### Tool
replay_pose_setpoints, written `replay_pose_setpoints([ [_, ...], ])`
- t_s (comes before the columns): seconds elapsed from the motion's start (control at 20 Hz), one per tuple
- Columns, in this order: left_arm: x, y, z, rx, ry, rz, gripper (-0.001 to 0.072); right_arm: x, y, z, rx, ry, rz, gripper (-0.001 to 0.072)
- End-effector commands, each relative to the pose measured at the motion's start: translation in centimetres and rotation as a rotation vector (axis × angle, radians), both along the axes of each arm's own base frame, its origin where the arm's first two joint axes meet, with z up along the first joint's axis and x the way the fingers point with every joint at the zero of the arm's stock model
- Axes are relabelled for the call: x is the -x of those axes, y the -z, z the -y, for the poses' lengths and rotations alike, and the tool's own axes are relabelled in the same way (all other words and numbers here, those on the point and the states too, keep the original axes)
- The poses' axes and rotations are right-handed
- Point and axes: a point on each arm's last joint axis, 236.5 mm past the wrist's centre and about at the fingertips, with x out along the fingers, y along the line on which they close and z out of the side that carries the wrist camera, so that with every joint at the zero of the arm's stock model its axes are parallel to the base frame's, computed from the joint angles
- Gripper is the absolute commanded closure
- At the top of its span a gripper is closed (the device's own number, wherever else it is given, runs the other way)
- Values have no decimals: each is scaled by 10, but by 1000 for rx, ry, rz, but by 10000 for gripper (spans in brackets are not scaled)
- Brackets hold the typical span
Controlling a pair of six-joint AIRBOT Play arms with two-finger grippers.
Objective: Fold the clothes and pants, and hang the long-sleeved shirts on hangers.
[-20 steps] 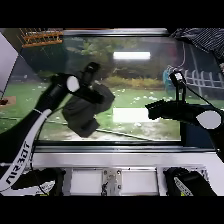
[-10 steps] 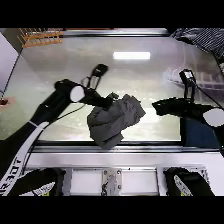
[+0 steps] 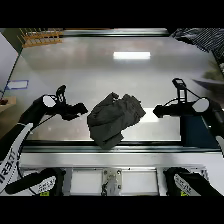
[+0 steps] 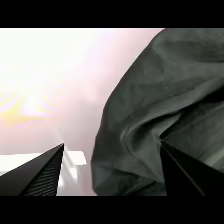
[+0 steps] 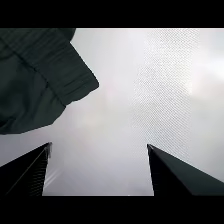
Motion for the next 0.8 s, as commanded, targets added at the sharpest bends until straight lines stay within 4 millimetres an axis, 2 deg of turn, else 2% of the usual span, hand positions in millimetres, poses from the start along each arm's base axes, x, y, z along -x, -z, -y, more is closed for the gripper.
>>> replay_pose_setpoints([
  [0.0, 0, 22, 33, 156, -18, -71, 83, 6, 53, -3, -17, -36, -151, 64],
  [0.15, -5, 33, 54, 161, 32, -101, 83, 4, 81, -19, -96, -43, -210, 64],
  [0.25, -6, 35, 65, 168, 65, -120, 84, -4, 91, -31, -166, -18, -213, 64],
  [0.3, -7, 35, 68, 171, 78, -126, 118, -10, 93, -38, -205, -3, -207, 63],
  [0.4, -10, 36, 73, 179, 96, -140, 448, -23, 96, -49, -282, 46, -189, 63],
  [0.5, -10, 37, 75, 180, 103, -145, 673, -36, 99, -54, -338, 117, -177, 64],
  [0.55, -11, 38, 74, 177, 102, -143, 703, -41, 101, -56, -353, 143, -172, 64],
  [0.6, -11, 38, 74, 178, 101, -144, 704, -44, 102, -59, -363, 160, -167, 66],
  [0.65, -10, 37, 74, 179, 103, -145, 703, -48, 103, -62, -369, 173, -158, 135],
  [0.7, -10, 37, 74, 178, 103, -146, 703, -50, 103, -65, -369, 175, -151, 285],
  [0.75, -10, 37, 74, 179, 103, -145, 704, -51, 103, -70, -364, 164, -140, 366],
])
